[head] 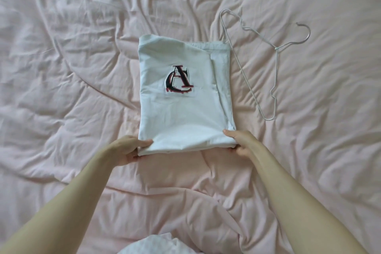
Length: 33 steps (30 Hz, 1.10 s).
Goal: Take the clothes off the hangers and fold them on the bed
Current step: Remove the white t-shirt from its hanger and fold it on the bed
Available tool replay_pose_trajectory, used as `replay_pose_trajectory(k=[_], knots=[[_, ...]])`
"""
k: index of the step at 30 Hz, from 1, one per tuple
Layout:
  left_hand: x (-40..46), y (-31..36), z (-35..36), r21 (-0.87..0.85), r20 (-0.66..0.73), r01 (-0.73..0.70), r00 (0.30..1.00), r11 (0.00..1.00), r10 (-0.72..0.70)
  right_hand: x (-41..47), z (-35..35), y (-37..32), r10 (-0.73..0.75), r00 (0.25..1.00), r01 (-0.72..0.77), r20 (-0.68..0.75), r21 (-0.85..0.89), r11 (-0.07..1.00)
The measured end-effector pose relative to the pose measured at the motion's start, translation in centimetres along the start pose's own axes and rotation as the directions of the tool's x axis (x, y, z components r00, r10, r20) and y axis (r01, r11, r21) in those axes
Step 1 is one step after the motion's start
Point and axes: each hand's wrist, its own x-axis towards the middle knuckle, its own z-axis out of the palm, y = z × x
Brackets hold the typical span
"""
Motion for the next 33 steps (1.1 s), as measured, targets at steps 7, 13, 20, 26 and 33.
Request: replay_pose_trajectory(k=[7, 13, 20, 26, 33], knots=[[-3.5, -0.8, -0.8, 0.038, 0.202, 0.107, 0.973, 0.994, -0.112, -3.9, -1.6, 1.1, 0.078, 0.997, -0.078, 0.015, 0.014, 0.997], [-5.5, 5.5, -0.7, -0.209, 0.265, -0.02, 0.961, 0.978, 0.076, -6.2, -0.9, -5.1, -0.027, 0.999, 0.022, 0.028, 0.165, 0.986], [-2.5, 14.9, 0.0, -0.423, 0.194, -0.099, 0.961, 0.901, 0.197, -3.9, 1.7, -14.7, -0.08, 0.997, 0.073, 0.021, 0.243, 0.967], [2.1, 19.3, 0.3, -0.47, 0.054, -0.11, 0.987, 0.876, 0.153, 1.5, 4.6, -20.0, -0.105, 0.993, 0.112, -0.05, 0.183, 0.977], [7.3, 16.8, 0.3, 0.038, -0.568, -0.508, 0.698, 0.86, 0.437, 6.4, 4.9, -16.0, -0.491, 0.813, 0.389, -0.313, -0.335, 0.858]])
